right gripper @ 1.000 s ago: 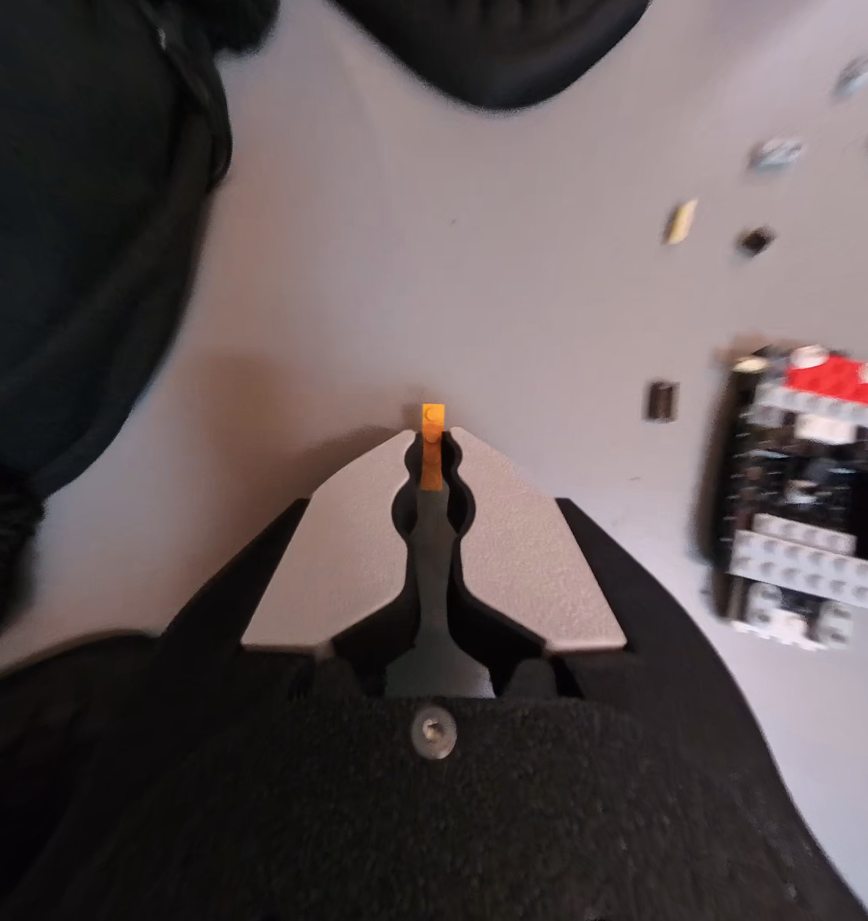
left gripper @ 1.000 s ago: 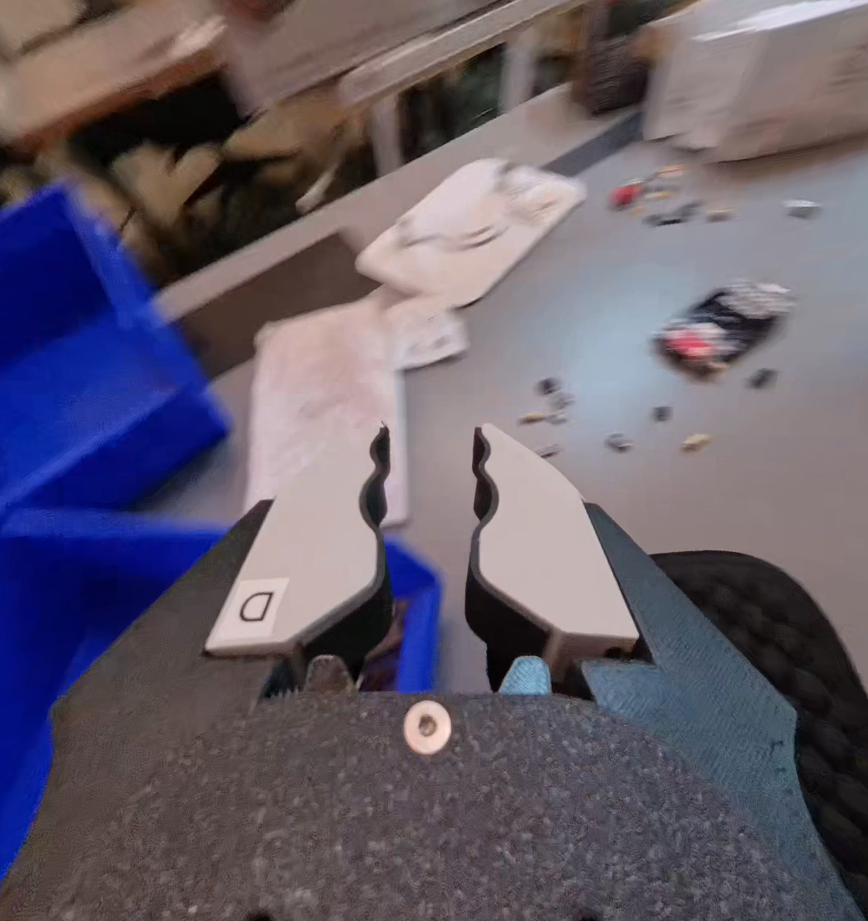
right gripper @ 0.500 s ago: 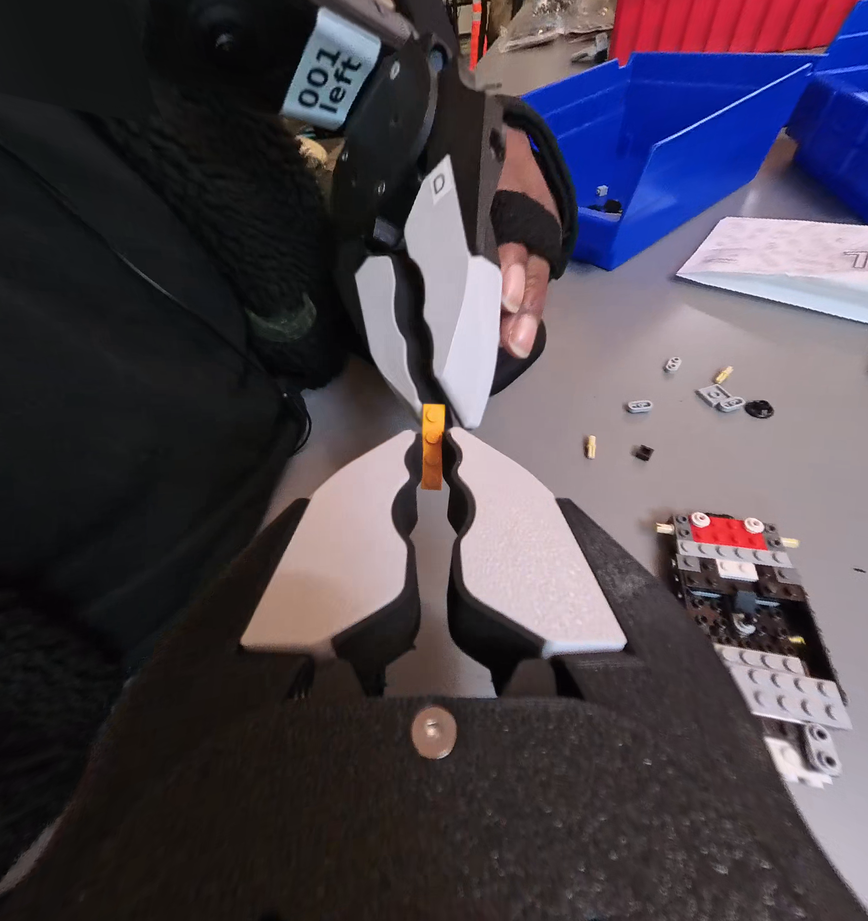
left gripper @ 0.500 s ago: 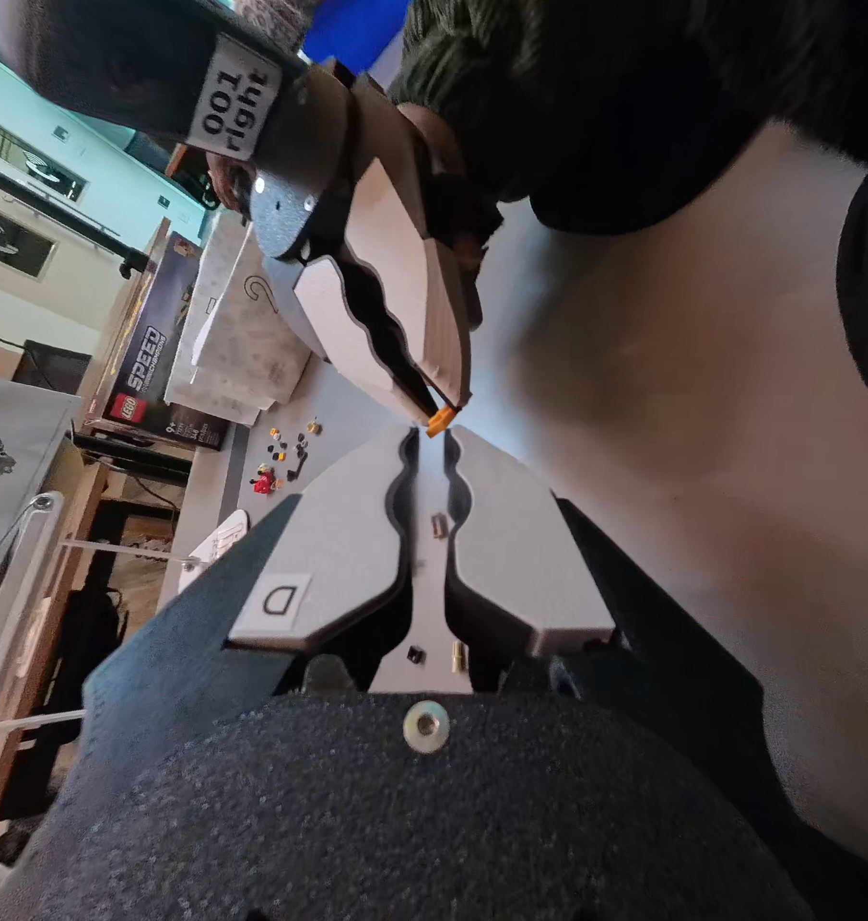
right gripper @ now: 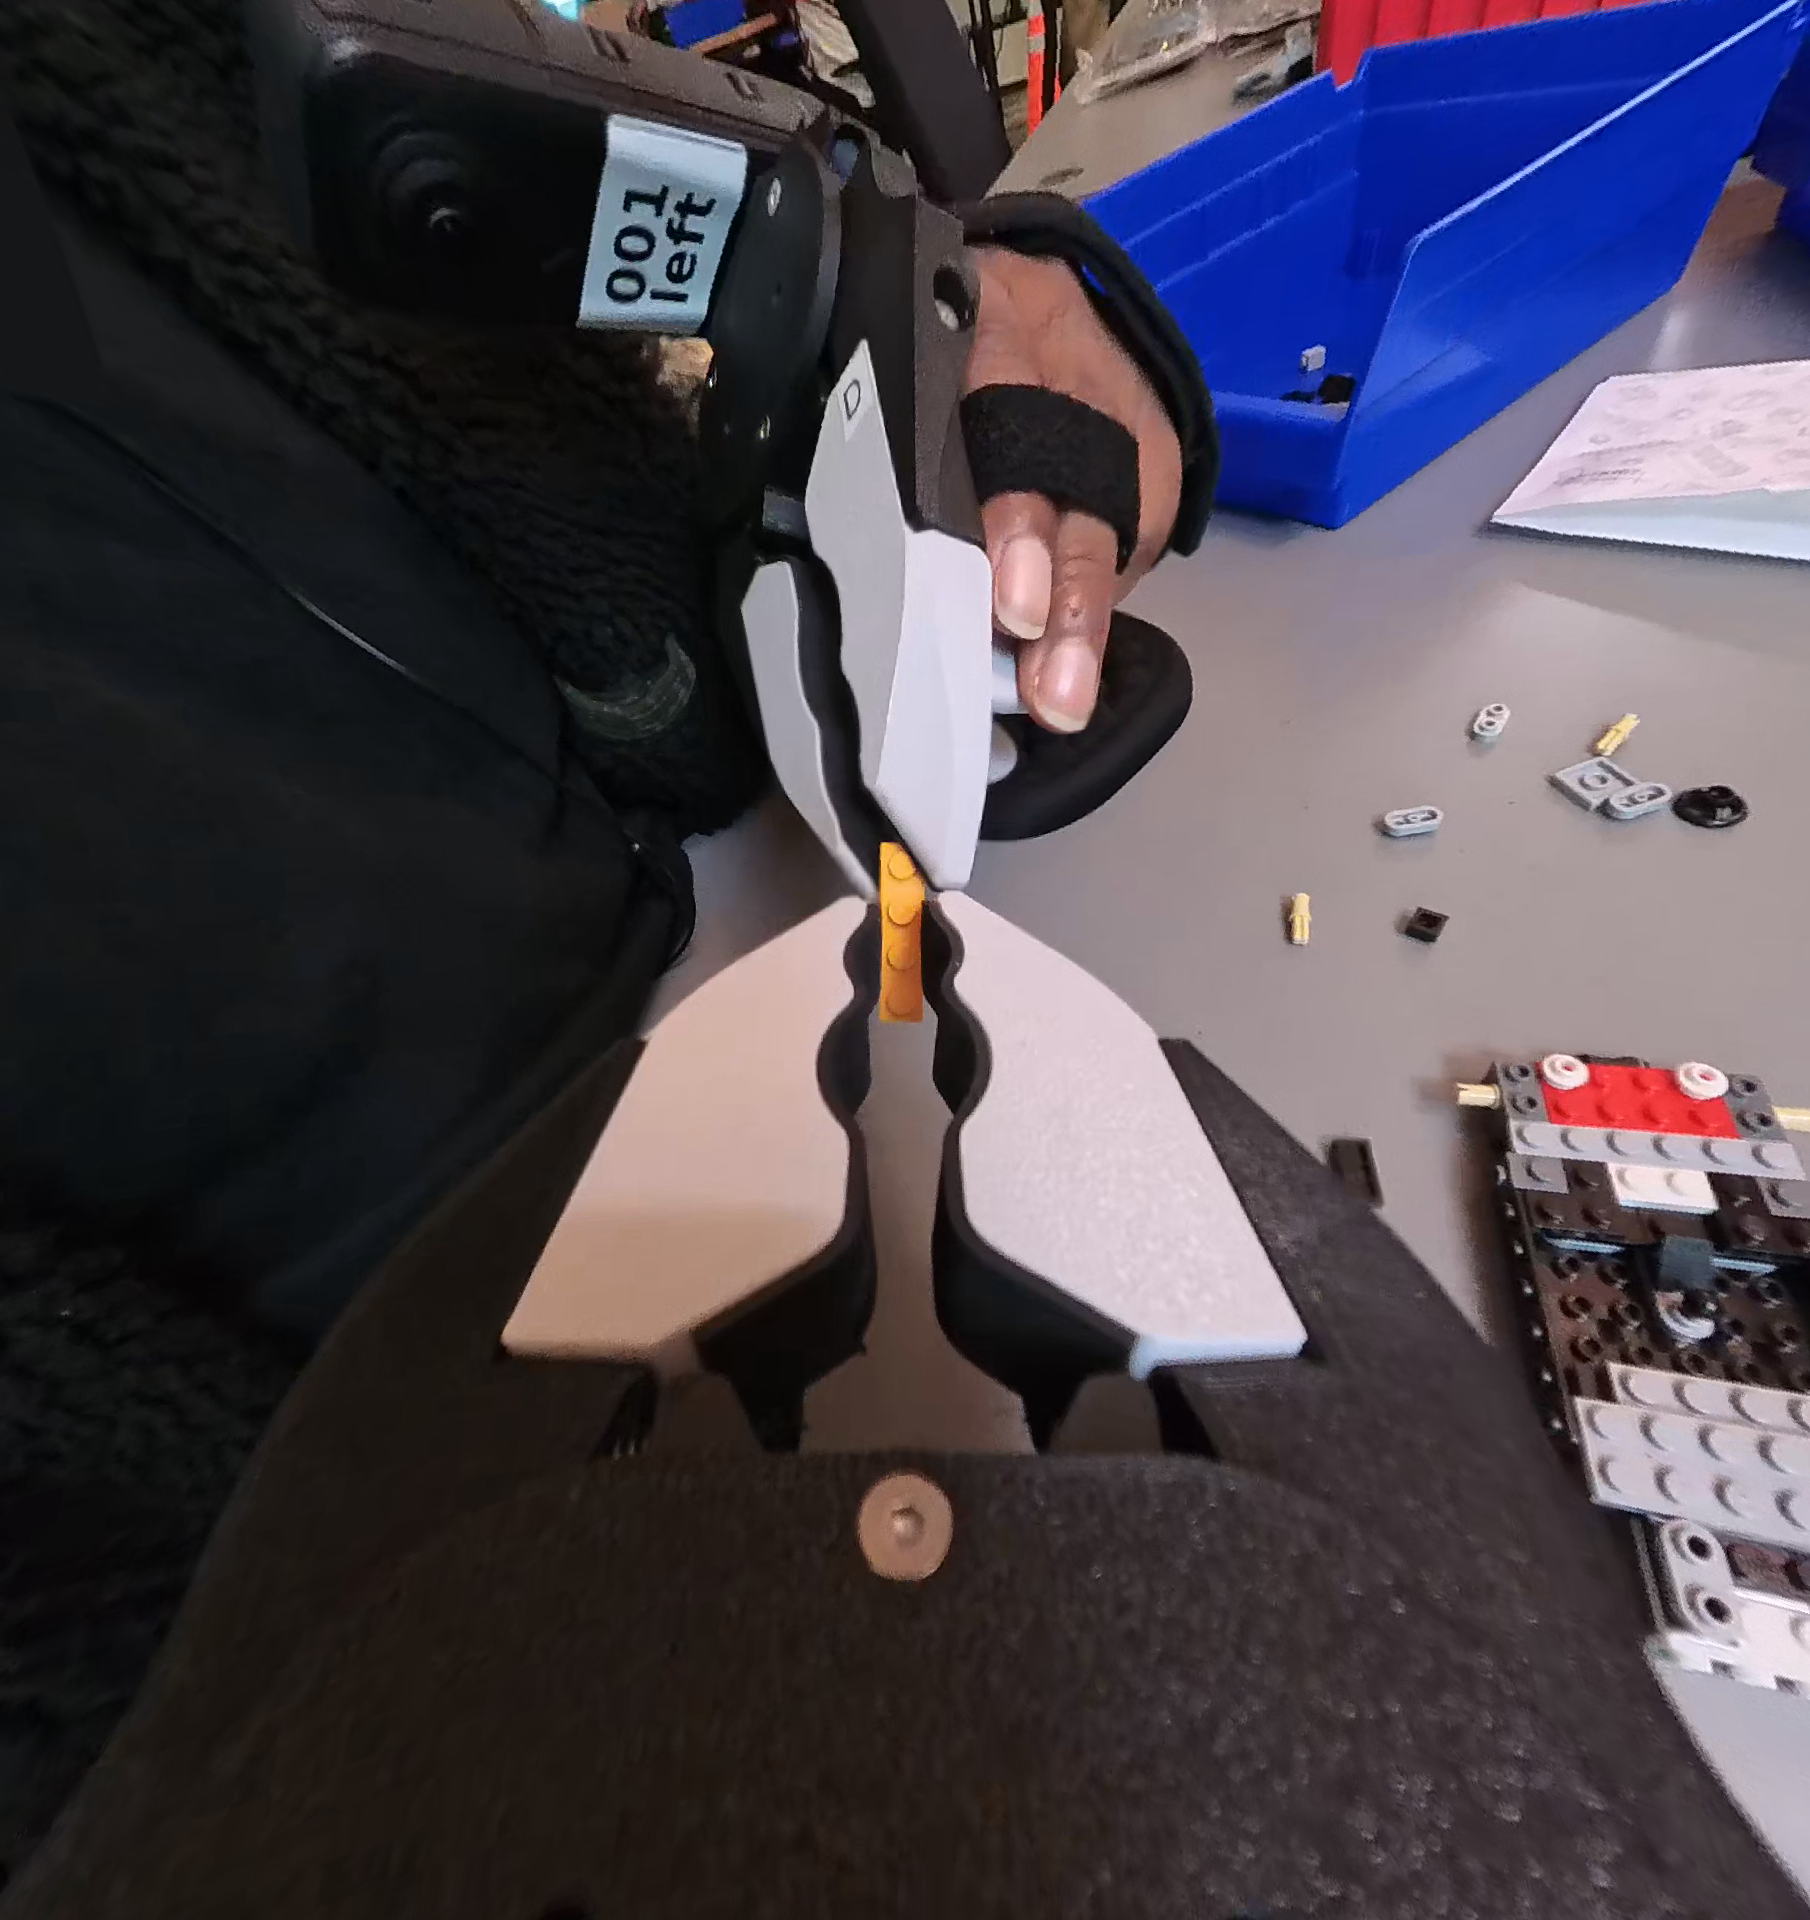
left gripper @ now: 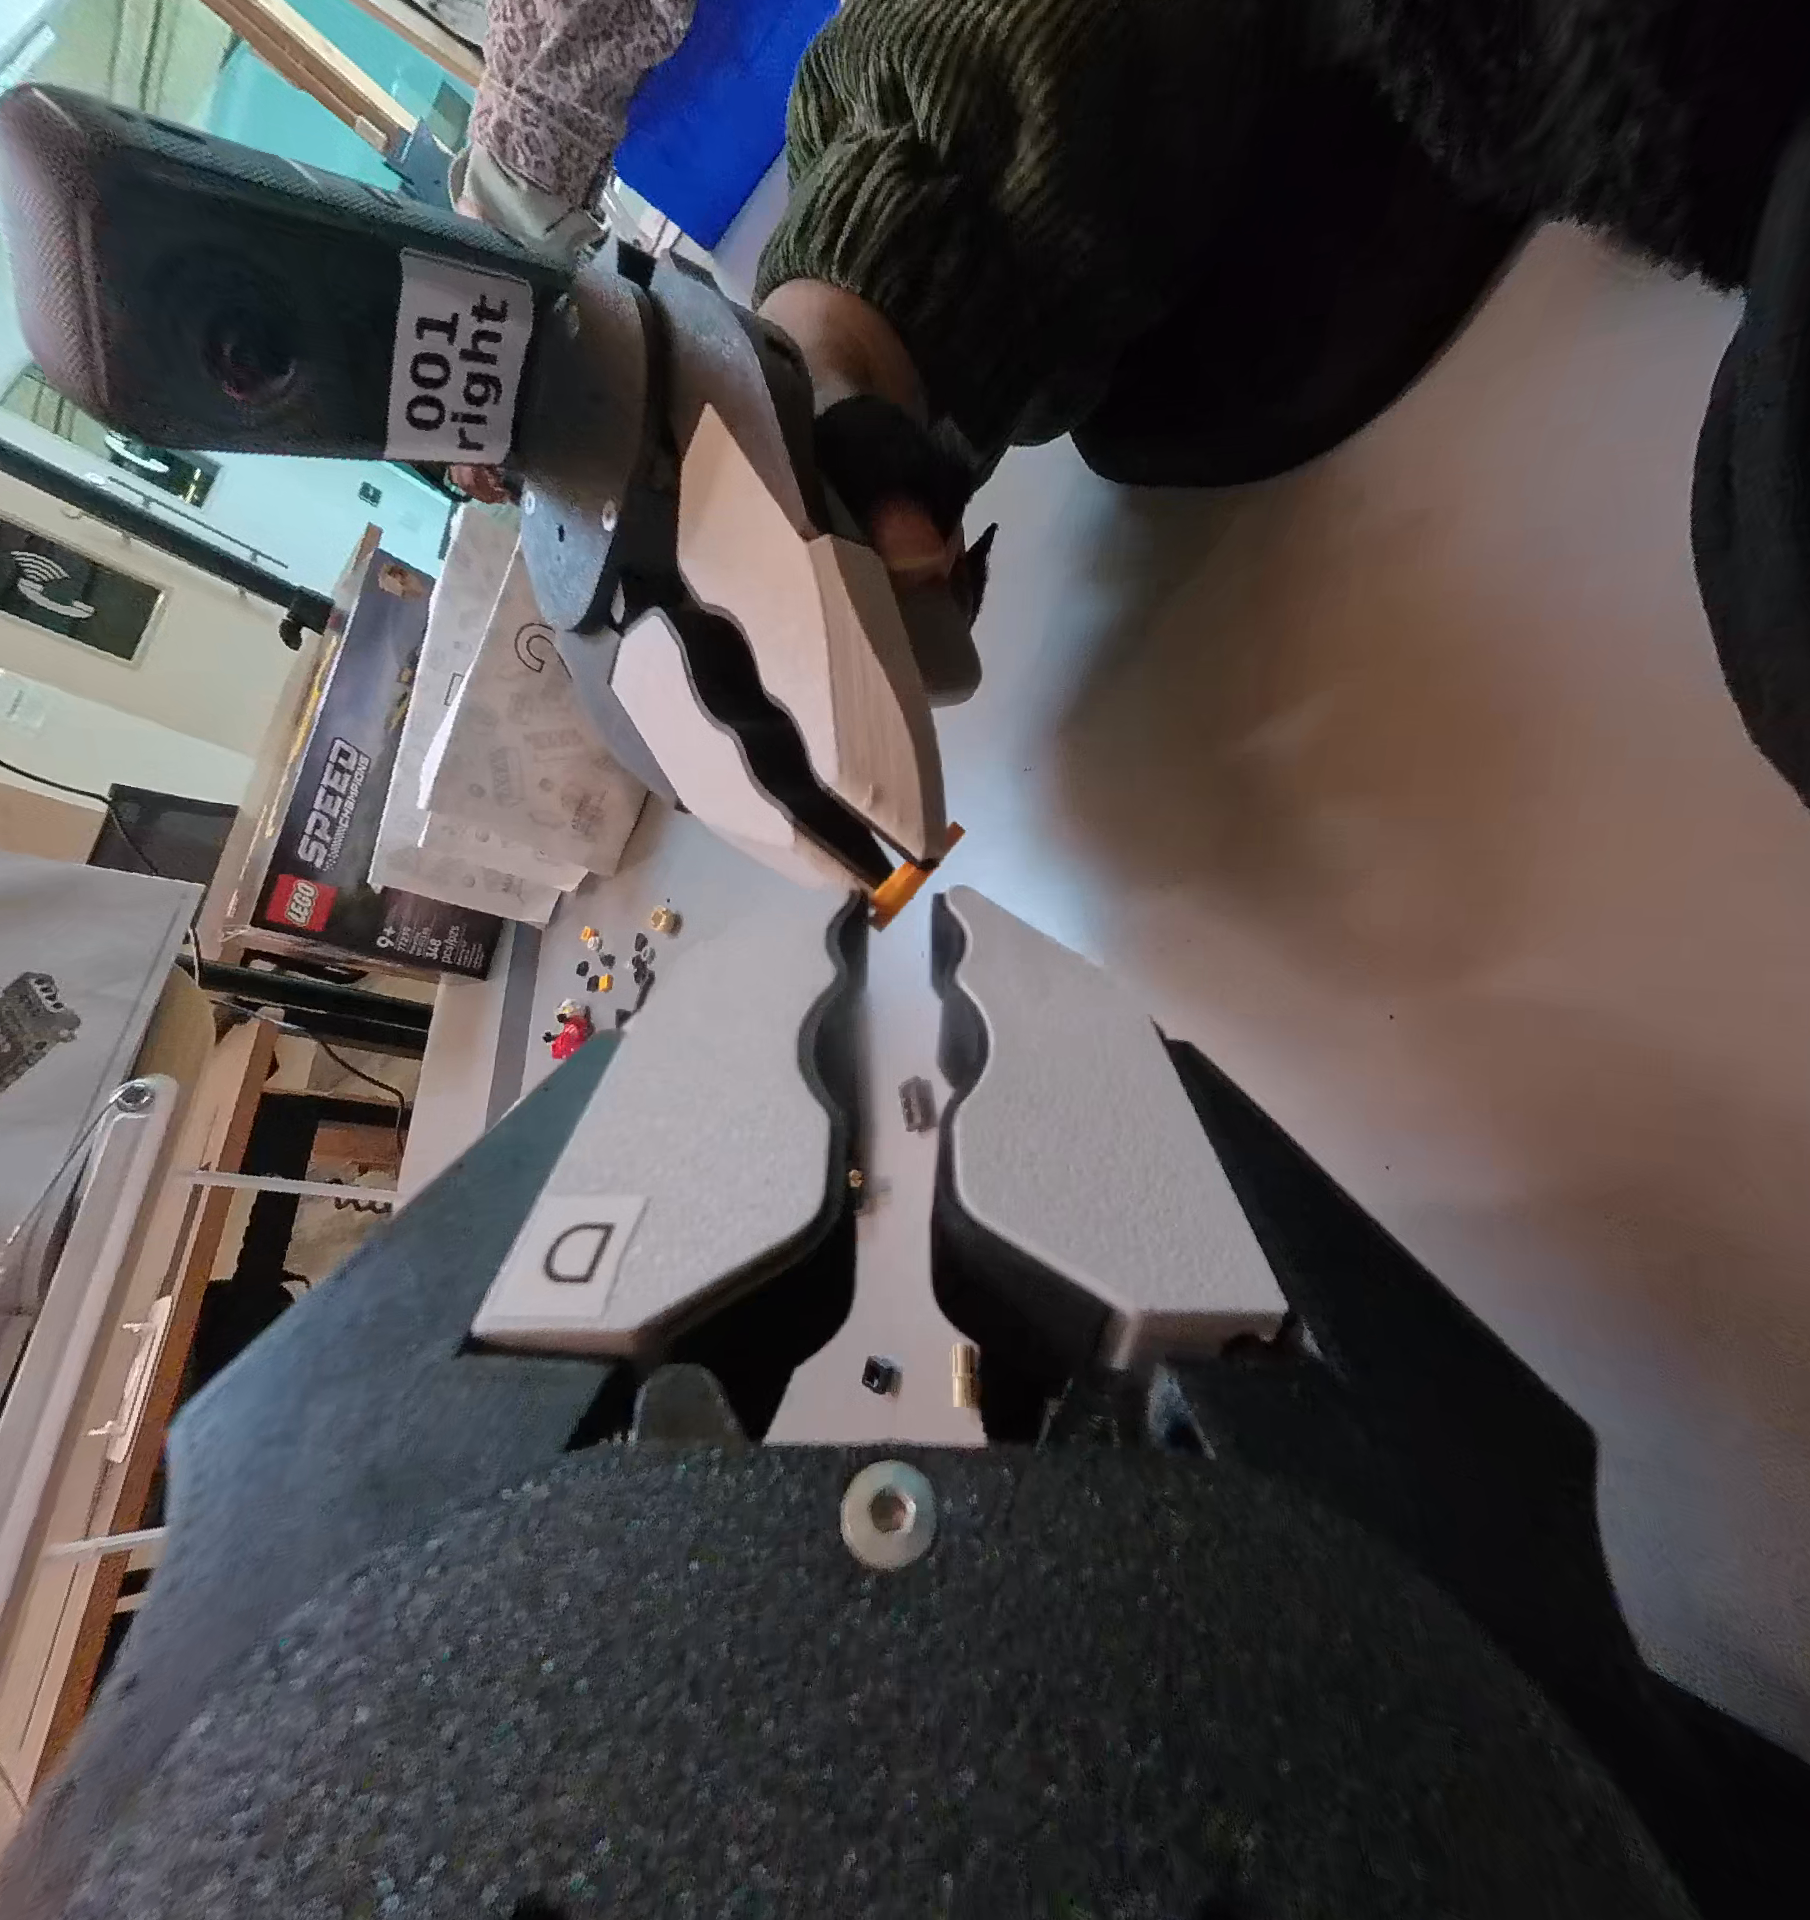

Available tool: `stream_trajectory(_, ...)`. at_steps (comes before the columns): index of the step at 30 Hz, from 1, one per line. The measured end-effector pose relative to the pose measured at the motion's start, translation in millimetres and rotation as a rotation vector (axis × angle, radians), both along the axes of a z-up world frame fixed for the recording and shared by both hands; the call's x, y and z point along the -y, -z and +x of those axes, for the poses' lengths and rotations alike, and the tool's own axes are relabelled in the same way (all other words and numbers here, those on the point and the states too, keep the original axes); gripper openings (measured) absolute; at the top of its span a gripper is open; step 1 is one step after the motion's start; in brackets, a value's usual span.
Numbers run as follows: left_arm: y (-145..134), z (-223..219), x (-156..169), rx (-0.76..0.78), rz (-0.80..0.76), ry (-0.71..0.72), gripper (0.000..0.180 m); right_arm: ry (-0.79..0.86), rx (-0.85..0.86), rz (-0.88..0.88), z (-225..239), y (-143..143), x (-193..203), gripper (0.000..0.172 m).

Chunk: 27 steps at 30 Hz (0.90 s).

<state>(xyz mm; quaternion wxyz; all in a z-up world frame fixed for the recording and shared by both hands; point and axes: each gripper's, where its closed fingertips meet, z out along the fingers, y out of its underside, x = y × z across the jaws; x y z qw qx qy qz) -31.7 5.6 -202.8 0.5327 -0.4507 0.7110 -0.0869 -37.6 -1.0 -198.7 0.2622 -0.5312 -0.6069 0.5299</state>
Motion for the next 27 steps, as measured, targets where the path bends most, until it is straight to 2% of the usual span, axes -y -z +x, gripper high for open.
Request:
stream_trajectory(1,1.5,-0.7,0.0,-0.009,0.004,0.002,0.006,-0.004,0.009,0.003,-0.2,2.1,0.7,0.007)
stream_trajectory(5,-1.0,-8.5,-3.4,-0.008,-0.078,-0.040,0.005,0.019,-0.024,-0.006,-1.1,-2.4,-3.8,0.006)
stream_trajectory(7,-12.8,-25.8,-20.7,0.033,-0.101,-0.138,0.005,0.089,-0.066,0.032,1.0,-7.9,-18.4,0.012)
stream_trajectory(9,-31.8,-62.7,-54.6,0.087,-0.101,-0.343,0.005,0.192,-0.099,0.059,6.6,-14.7,-39.4,0.012)
stream_trajectory(11,-50.9,-124.6,-95.2,0.148,-0.102,-0.649,0.005,0.333,-0.082,0.135,15.1,-13.1,-67.7,0.013)
stream_trajectory(13,-53.6,-197.5,-119.6,0.181,-0.186,-0.955,0.005,0.460,-0.038,0.222,26.1,-7.2,-93.5,0.015)
stream_trajectory(15,-53.5,-256.5,-123.6,0.261,-0.263,-1.161,0.005,0.547,0.005,0.276,36.7,-2.7,-111.7,0.019)
stream_trajectory(18,-30.0,-327.3,-113.9,0.260,-0.415,-1.452,0.004,0.631,0.053,0.311,50.0,1.2,-129.9,0.021)
stream_trajectory(21,-6.9,-360.0,-102.5,0.209,-0.519,-1.589,0.004,0.671,0.090,0.337,60.4,5.3,-140.1,0.022)
stream_trajectory(24,8.7,-369.5,-97.9,0.157,-0.580,-1.634,0.005,0.685,0.122,0.338,66.3,12.0,-145.4,0.022)
stream_trajectory(27,16.6,-376.5,-99.0,0.128,-0.587,-1.683,0.026,0.661,0.181,0.332,67.3,25.6,-145.3,0.026)
